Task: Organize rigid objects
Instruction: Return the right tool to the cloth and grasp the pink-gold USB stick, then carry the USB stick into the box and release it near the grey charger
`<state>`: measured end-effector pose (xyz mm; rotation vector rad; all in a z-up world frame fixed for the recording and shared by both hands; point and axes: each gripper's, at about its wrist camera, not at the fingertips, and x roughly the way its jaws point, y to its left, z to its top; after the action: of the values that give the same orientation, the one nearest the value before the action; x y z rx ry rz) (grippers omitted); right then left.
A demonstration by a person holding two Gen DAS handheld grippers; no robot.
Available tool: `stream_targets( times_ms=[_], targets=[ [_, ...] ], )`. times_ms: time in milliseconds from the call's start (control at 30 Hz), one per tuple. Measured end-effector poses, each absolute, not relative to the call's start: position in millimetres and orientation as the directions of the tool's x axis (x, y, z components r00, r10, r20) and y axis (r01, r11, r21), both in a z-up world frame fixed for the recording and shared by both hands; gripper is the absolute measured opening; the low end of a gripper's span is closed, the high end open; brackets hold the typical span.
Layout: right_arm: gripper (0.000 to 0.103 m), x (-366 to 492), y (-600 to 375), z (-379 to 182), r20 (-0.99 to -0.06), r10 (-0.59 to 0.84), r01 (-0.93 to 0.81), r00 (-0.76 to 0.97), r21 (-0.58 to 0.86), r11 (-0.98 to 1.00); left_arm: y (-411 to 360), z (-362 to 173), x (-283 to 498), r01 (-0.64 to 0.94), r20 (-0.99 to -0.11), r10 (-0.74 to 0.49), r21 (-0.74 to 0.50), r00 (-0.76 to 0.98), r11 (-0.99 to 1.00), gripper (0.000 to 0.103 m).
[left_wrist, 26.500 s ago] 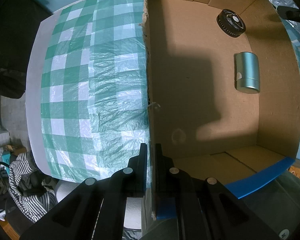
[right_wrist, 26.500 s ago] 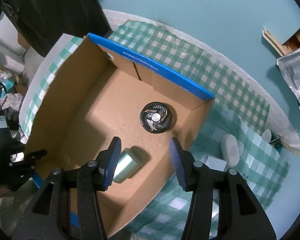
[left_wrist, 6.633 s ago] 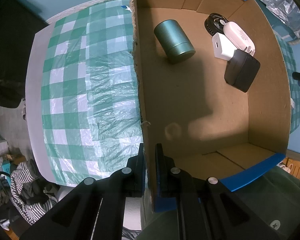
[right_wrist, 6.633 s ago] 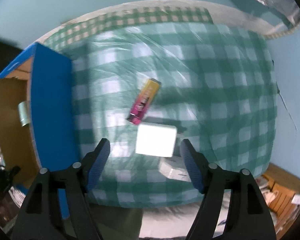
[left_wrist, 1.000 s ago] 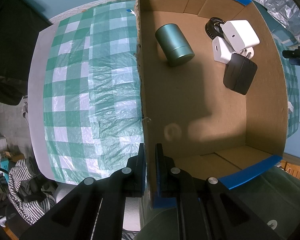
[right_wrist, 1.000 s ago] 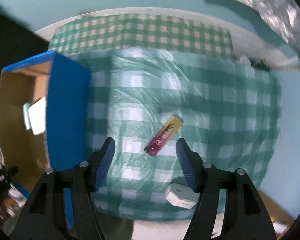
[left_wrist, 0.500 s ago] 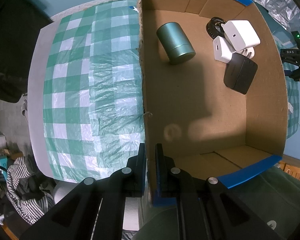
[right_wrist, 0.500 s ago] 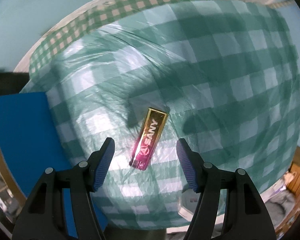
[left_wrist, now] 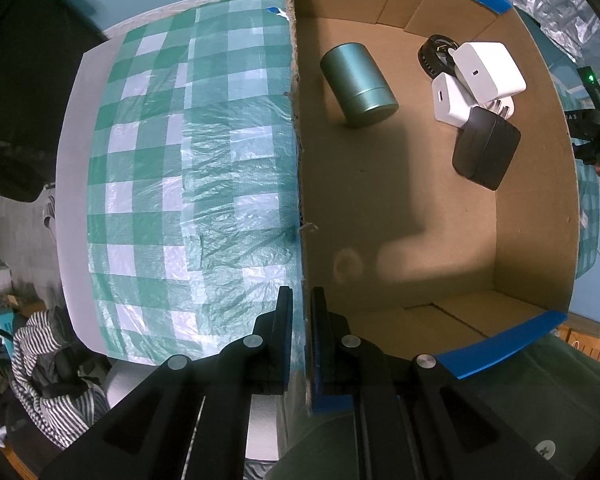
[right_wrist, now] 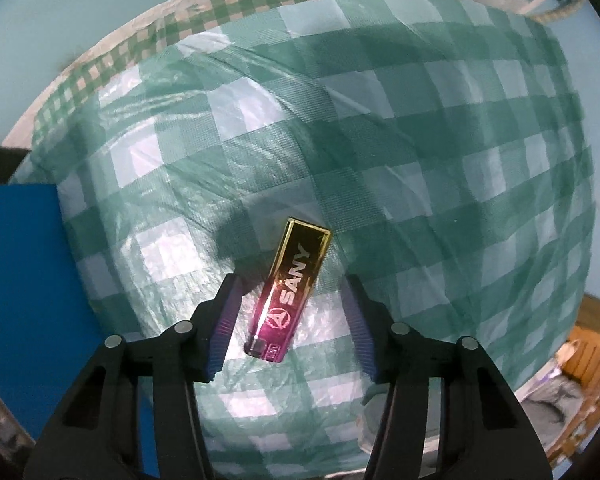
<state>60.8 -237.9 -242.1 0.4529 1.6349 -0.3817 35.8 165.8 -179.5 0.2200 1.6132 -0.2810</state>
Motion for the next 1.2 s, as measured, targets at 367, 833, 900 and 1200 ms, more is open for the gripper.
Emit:
stream_targets(
  times_ms=[367,833,900,1200],
  targets=[
    [0.022,55,-238,-239,-0.991,0.096,0.438,-0.093,0.046,0.898,167,-180,35,0.308,-0.997,-0.03,-0.048,-0.064,0.95,0.009],
    [0.022,59,-217,-197,-0.995,0.089,0.256,-0.049,0.074,0.964,165,-181,36,0.316,-0.997,-0.028,-0.049,-0.071,0.948,0.009],
    [0.022,60,-211,-189,-0.995,0.097,0.232,-0.038,0.086,0.969,164,-180,36,0.317,-0.997,-0.03,-0.051,-0.07,0.947,0.009],
    [0.022,64,-179,-152,-0.991,0.133,0.125,0.005,0.133,0.983,162,-176,37,0.32,-0.997,-0.032,-0.052,-0.068,0.946,0.009]
  ],
)
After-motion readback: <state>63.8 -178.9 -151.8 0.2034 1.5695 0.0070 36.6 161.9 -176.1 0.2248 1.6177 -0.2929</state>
